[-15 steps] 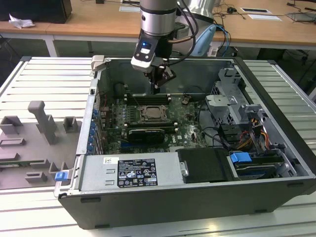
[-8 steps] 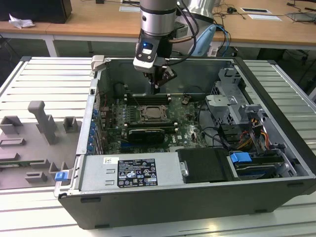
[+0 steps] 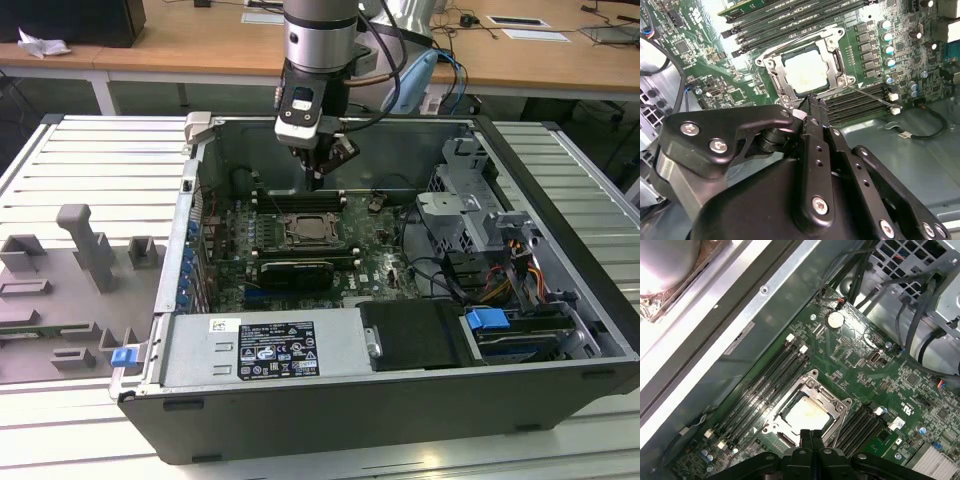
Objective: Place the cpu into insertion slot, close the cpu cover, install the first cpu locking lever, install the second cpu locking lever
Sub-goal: 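Install the first cpu locking lever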
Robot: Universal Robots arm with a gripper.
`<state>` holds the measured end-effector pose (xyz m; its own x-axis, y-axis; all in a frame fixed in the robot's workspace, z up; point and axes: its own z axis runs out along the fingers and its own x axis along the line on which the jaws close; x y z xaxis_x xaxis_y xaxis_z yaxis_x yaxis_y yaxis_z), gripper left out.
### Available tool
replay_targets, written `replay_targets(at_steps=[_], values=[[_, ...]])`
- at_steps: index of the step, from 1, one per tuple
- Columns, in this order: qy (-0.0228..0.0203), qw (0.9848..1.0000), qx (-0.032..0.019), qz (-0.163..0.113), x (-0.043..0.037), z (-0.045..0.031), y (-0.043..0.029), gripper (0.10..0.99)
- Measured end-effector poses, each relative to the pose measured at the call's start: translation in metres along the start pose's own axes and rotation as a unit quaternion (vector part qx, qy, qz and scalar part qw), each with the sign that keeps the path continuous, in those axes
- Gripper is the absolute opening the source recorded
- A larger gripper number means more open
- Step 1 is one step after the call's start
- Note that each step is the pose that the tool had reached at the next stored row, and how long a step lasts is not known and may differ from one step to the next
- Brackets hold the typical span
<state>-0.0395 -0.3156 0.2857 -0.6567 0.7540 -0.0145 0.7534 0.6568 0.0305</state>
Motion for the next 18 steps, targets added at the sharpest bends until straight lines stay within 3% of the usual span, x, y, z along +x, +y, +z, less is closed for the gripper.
replay_targets(at_steps=[9,18], values=[[0.0015,0.9989,-0.0007,-0.048,0.0,0.0,0.0,0.106],[0.0031,0.9947,-0.0015,-0.103,0.0,0.0,0.0,0.106]])
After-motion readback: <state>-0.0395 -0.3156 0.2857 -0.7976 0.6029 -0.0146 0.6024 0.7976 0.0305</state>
